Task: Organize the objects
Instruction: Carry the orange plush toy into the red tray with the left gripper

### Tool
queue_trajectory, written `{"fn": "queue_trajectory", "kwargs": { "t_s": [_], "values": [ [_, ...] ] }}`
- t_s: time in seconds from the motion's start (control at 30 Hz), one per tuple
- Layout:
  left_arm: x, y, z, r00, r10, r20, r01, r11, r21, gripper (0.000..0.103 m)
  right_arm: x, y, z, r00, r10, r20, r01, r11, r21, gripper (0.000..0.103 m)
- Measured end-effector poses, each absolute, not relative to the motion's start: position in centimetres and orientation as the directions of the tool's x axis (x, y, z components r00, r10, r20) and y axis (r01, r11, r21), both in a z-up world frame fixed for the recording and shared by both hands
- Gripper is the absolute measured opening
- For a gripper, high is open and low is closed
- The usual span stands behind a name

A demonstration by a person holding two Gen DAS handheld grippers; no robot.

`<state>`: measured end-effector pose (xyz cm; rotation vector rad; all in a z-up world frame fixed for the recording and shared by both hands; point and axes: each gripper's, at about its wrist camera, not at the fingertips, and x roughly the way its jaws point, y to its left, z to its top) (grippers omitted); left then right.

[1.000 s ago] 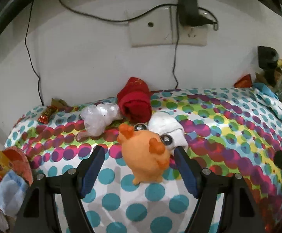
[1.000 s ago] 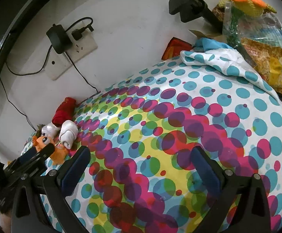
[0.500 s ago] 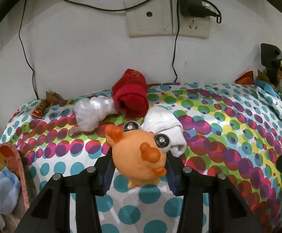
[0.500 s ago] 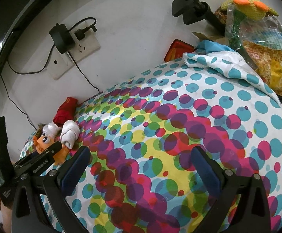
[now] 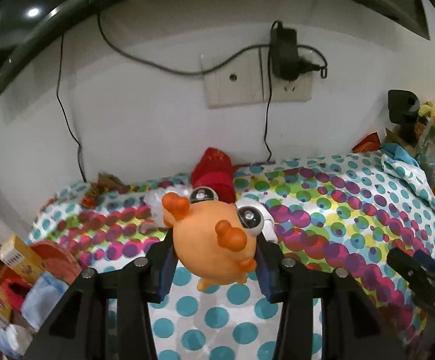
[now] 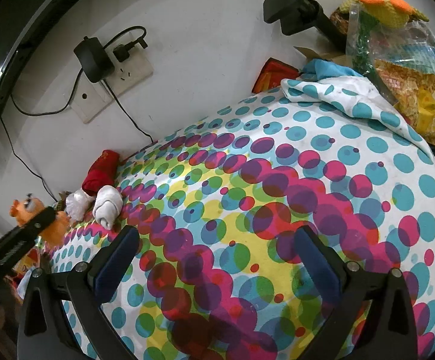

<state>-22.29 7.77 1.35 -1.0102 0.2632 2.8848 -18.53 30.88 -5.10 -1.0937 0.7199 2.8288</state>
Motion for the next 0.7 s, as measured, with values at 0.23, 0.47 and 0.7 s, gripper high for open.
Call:
{"fn": "queue_trajectory", "kwargs": {
  "t_s": [0.23, 0.47, 0.7],
  "values": [
    [-19.8, 5.7, 3.5, -0.792, 0.035, -0.610, -0.134, -0.984, 0.118, 0.045, -18.5, 31.0, -5.1, -0.753, -0.142, -0.643, -0.184, -0.892, 0.413, 0.103],
    [-15.8, -1.5, 5.7, -0.796, 0.045, -0.604, -0.096, -0.994, 0.052, 0.045, -18.5, 31.1, -5.1, -0.752, -0.144, -0.643, -0.182, -0.892, 0.413, 0.103],
    [-11.4, -10.8, 7.0, -0.811, -0.031, -0.585, -0.012, -0.998, 0.069, 0.046, -18.5, 31.0, -5.1, -0.752, -0.144, -0.643, -0.183, -0.892, 0.414, 0.103]
  ]
}}
